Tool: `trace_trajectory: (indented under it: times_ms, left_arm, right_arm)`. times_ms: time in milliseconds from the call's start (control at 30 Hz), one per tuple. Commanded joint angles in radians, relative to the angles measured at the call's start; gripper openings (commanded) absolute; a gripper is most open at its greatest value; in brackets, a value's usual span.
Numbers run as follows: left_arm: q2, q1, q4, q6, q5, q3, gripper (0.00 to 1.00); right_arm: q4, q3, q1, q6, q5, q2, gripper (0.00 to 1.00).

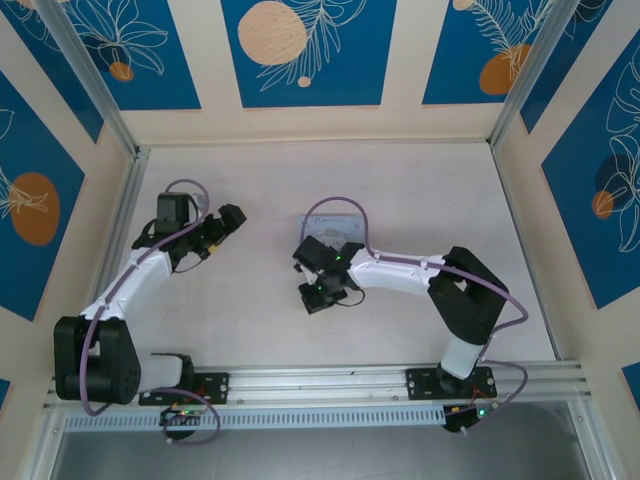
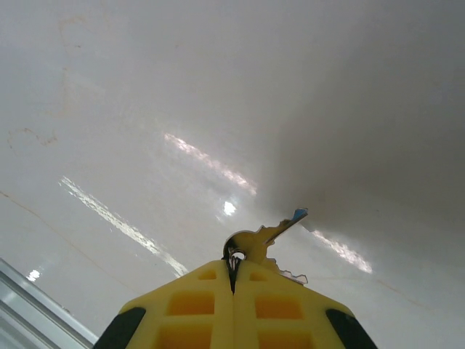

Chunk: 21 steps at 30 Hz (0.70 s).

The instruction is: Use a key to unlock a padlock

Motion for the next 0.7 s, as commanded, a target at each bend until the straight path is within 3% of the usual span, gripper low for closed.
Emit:
trace_trajectory:
  times_ms: [0, 200, 433, 667]
  left_arm:
    - [0.029, -0.077, 0.038, -0.025, -0.006, -0.012, 1.00]
    - [0.061, -0.197, 0.104, -0.095, -0.038, -0.044, 1.00]
    - [0.042, -0.247, 0.192, -0.220, -0.039, -0.094, 1.00]
    - [0.024, -0.287, 0.288, -0.396, -0.055, -0.085, 1.00]
  right_arm:
    - [0.049, -0.046, -0.044, 0.035, -0.071, -0.065, 0.00]
    - [0.112, -0.103, -0.102, 0.088, -0.149, -0.152, 0.00]
    - [0.187, -0.144, -0.179, 0.202, -0.219, -0.305, 0.00]
    - [0.407, -0.219, -0.326, 0.456, -0.293, -0.426, 0.00]
